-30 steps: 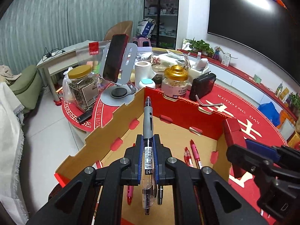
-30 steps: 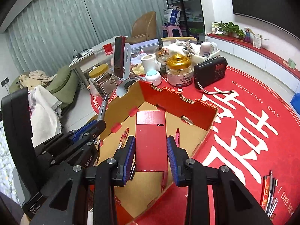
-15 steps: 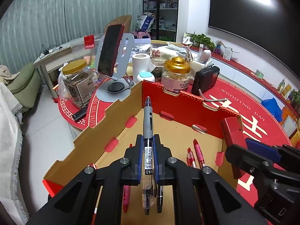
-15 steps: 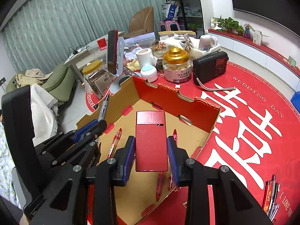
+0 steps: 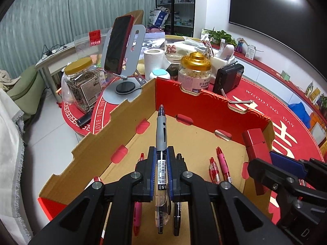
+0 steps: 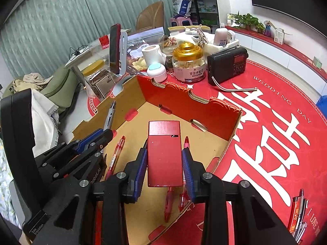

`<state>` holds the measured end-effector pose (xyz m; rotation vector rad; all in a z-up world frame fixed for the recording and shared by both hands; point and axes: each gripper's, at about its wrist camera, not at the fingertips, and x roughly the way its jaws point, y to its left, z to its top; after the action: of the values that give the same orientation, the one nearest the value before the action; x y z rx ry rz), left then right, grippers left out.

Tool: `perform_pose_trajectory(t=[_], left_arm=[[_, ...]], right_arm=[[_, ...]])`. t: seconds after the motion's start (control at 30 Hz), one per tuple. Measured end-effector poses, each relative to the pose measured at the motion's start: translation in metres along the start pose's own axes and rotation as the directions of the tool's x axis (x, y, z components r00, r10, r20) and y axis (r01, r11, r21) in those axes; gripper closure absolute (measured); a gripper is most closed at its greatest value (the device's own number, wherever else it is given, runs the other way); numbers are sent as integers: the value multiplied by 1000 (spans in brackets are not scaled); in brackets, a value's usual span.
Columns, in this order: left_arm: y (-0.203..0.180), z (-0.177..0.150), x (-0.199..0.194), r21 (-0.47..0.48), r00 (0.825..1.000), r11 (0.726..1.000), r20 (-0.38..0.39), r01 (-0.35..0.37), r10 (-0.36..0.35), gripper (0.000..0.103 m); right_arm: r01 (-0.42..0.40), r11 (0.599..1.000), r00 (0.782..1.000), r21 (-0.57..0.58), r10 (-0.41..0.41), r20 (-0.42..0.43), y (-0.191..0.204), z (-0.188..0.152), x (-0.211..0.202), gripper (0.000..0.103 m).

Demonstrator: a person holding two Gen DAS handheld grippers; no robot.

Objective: Organize rigid objects
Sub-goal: 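Open both tools to drop the grey pen and phone case into the box, then move both tools back over the rug toward the pen pile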

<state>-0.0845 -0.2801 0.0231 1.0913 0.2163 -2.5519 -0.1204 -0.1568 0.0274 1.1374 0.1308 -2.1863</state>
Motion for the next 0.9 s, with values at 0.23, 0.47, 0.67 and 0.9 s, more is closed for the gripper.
perform_pose_trajectory(t=[0.23, 0.47, 0.67, 0.9], left_arm=[[-4, -3, 20, 24, 996, 1000, -94, 17, -14, 93], [-7, -4, 35, 51, 978, 999, -207, -16, 26, 27], [10, 0, 10, -37, 992, 999, -127, -2, -2, 0], [-2, -13, -49, -77, 993, 990, 2, 114, -115, 0]], right_arm=[[20, 1000, 999, 4, -20, -33, -4, -4, 16, 67], [40, 999, 998, -1, -40, -54, -9, -7, 23, 66], [78, 997, 992, -27, -74, 106, -10, -10, -24, 6], [66, 994, 993, 89, -74, 96, -46, -55, -77, 6]])
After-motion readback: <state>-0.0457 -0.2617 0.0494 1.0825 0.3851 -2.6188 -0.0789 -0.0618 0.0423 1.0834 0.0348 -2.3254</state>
